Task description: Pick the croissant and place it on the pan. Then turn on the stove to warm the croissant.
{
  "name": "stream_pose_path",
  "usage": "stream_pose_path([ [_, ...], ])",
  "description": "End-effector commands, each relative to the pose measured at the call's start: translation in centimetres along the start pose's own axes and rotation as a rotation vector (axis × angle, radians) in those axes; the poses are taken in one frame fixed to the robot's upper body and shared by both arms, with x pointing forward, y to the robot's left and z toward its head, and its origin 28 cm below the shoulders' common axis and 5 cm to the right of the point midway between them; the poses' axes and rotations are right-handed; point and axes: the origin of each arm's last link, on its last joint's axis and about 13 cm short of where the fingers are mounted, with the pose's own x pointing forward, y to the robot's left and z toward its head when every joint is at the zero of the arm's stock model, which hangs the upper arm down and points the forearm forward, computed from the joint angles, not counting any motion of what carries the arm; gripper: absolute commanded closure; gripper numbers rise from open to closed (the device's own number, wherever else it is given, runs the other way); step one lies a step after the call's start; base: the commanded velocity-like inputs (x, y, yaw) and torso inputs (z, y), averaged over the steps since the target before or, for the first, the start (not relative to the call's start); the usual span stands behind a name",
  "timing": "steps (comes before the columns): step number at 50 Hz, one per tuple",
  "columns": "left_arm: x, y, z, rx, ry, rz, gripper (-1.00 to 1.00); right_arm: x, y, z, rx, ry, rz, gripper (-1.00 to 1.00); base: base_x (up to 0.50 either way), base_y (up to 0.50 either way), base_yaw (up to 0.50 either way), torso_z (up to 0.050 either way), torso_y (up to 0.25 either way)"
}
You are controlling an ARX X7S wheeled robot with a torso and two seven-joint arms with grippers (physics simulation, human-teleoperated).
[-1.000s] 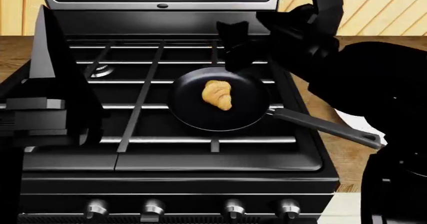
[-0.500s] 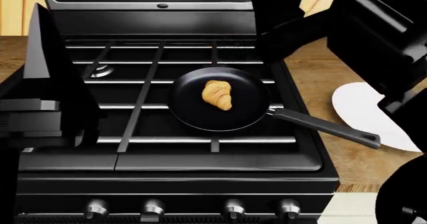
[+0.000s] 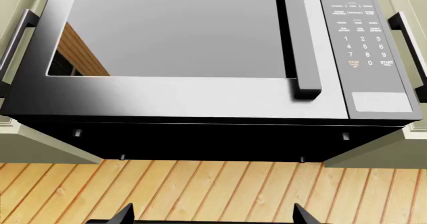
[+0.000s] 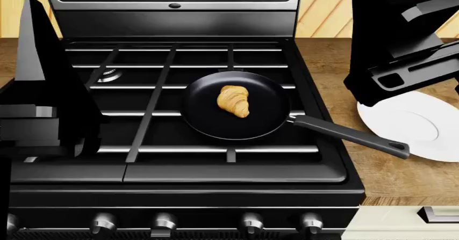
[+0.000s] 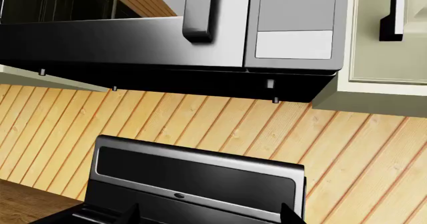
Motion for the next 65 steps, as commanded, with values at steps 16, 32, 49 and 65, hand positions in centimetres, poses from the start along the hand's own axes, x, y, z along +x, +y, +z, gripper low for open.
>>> stream_pose_path([
  [16,0.1,0.1,-0.3,0.048,-0.024,-0.005,-1.00,-0.2,-0.2,-0.5,0.009,0.012,-0.021,-1.00,0.00,0.00,0.00,-0.050,0.000],
  [32,0.1,0.0,-0.3,0.045,-0.022,-0.003,-1.00,-1.8,-0.1,-0.6,0.002,0.057,-0.102,-1.00,0.00,0.00,0.00,-0.050,0.000],
  [49,0.0,-0.1,-0.5,0.044,-0.013,-0.005,-1.00,-1.7,-0.2,-1.5,0.017,0.091,-0.110,-1.00,0.00,0.00,0.00,-0.050,0.000],
  [65,0.0,-0.1,-0.5,0.044,-0.014,-0.003,-1.00,-2.1,-0.2,-1.6,0.024,0.091,-0.121,-1.00,0.00,0.00,0.00,-0.050,0.000],
])
